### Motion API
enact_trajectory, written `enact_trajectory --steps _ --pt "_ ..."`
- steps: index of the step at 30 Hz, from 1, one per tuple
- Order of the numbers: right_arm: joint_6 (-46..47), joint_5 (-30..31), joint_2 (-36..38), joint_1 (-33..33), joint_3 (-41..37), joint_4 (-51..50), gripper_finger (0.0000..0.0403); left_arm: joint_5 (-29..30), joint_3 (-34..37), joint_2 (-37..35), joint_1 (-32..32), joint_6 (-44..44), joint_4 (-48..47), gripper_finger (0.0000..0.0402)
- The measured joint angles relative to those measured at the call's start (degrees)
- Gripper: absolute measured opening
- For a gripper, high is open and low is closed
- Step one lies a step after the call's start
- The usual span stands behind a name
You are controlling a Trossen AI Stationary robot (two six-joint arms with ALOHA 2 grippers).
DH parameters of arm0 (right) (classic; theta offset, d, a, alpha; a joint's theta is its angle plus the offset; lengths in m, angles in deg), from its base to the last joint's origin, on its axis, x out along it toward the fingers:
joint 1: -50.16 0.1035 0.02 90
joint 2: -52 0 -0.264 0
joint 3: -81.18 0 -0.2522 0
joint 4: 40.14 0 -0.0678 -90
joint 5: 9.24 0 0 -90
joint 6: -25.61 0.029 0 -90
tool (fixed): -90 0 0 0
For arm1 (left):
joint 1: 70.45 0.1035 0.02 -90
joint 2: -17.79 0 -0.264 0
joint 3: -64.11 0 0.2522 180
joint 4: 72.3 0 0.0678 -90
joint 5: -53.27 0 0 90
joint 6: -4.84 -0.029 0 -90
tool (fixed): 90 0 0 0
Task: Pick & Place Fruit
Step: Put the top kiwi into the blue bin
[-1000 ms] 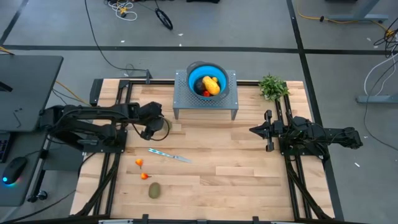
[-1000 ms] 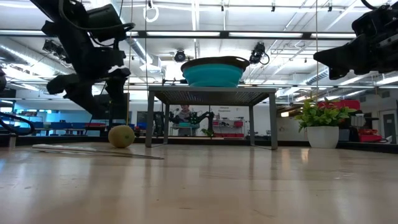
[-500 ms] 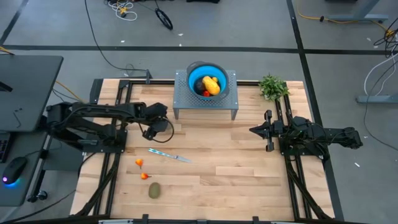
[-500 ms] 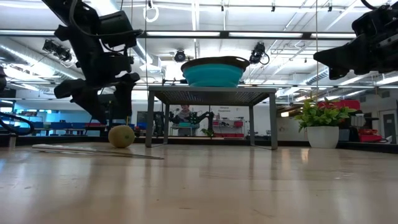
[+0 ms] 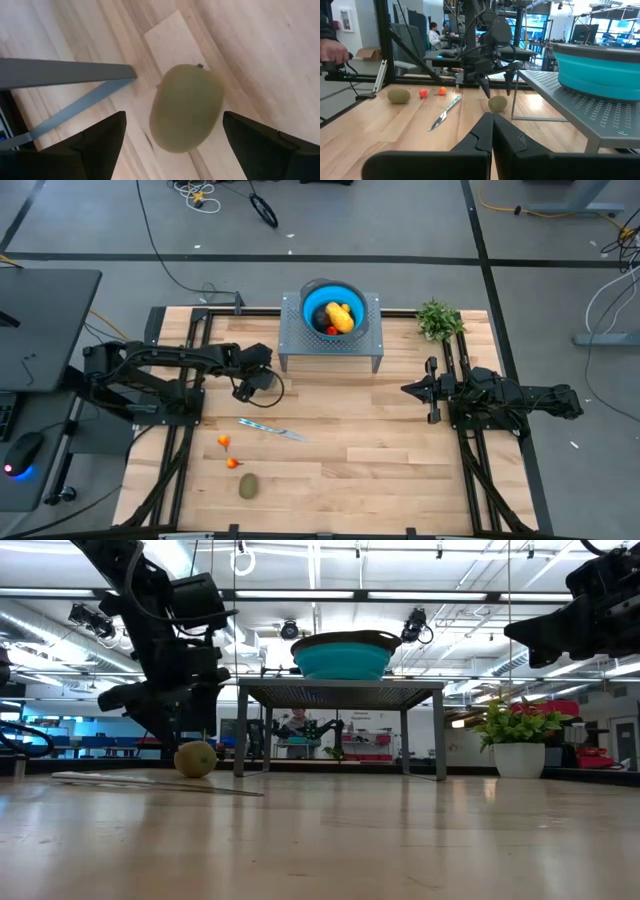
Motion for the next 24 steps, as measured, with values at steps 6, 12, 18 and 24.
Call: enact_trajectory --steps 6,12,18,24 --pt "0.0 0.01 0.0 0.0 0.0 -0.01 0.0007 -0.81 0.0 0.0 0.41 -1.47 -0.43 0.0343" --pt "0.0 0.02 0.0 0.01 0.0 -0.02 0.0007 -3.18 0.0 0.0 1.88 -2.5 0.35 0.0343" --pt "-0.02 0.02 0.0 0.0 0.0 0.0 0.0007 -5.16 0.26 0.0 2.65 -2.72 1.37 0.0343" --pt "-0.01 0.01 0.0 0.01 0.0 0.0 0.0007 -5.57 2.57 0.0 2.91 -5.57 1.85 0.0343"
